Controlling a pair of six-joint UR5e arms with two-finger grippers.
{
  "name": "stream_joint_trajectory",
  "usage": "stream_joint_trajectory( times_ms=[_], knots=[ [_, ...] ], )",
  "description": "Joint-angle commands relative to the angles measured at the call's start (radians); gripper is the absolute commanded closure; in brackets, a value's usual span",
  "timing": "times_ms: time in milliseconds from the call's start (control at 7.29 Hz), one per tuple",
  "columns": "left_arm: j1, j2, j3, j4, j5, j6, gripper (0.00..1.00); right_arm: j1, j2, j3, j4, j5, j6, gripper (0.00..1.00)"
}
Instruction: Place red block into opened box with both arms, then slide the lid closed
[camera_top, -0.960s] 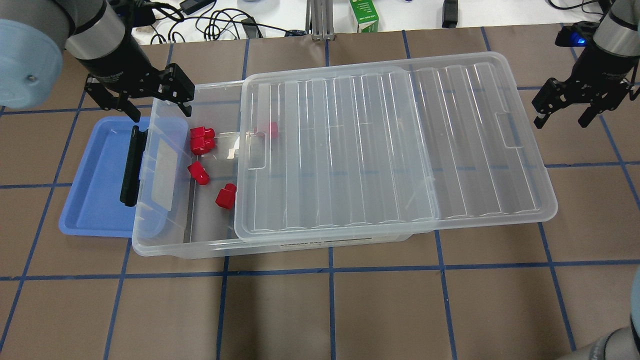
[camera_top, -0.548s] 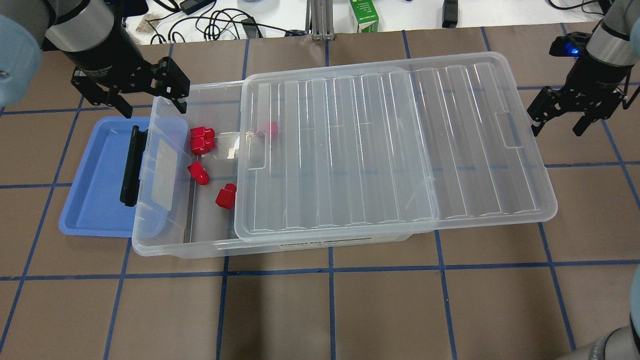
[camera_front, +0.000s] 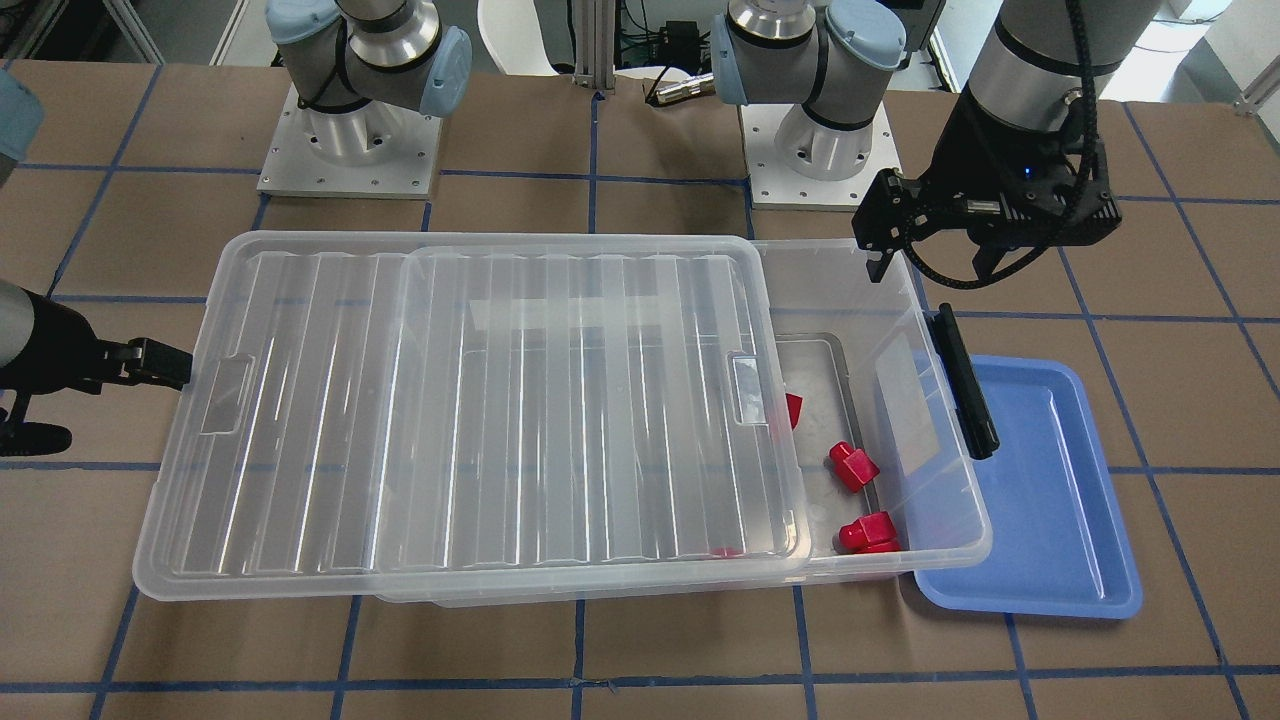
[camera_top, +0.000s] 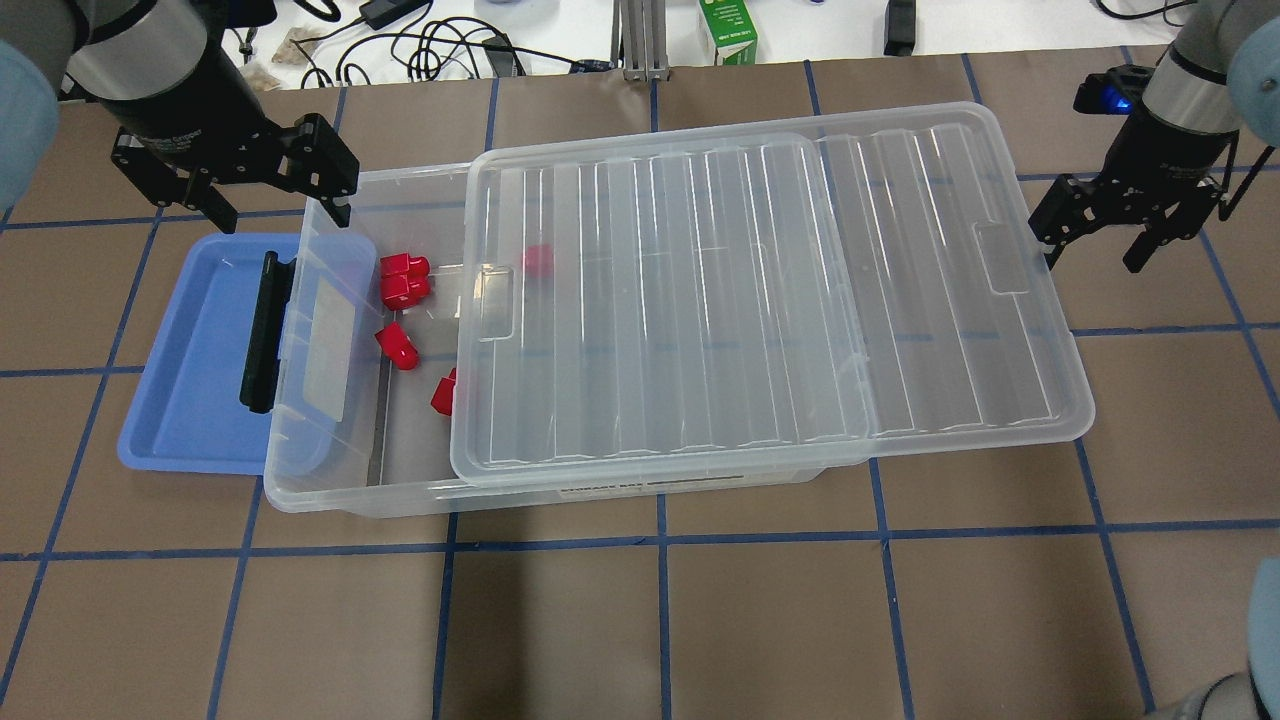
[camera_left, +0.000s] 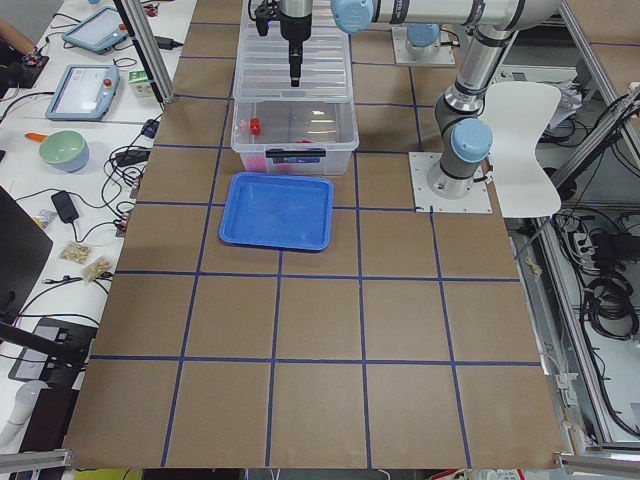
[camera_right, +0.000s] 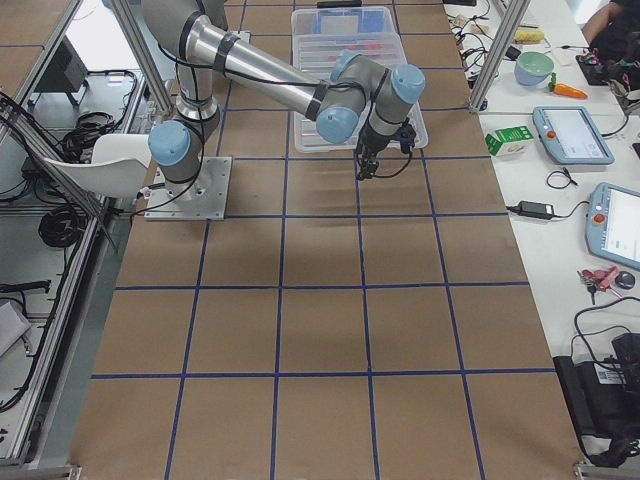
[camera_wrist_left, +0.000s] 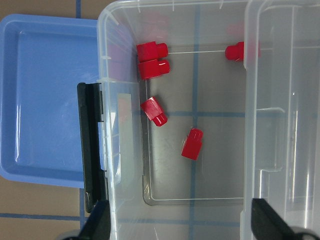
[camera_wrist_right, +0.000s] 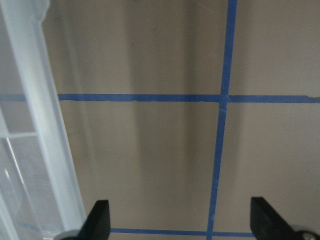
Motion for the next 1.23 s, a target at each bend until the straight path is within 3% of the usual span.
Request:
stream_joint_trajectory(
  times_ms=[0, 685, 1097],
  knots=[
    [0.008, 0.016, -0.015, -0.001, 0.002, 0.0, 0.0, 0.066, -0.001, 0.0, 0.0, 0.055, 0.128, 0.0],
    [0.012, 0.022, -0.015, -0.001, 0.002, 0.0, 0.0, 0.192, 0.002, 0.0, -0.002, 0.057, 0.312, 0.0],
    [0.012, 0.022, -0.015, -0.001, 0.002, 0.0, 0.0, 0.216, 0.008, 0.0, -0.002, 0.059, 0.334, 0.0]
  ],
)
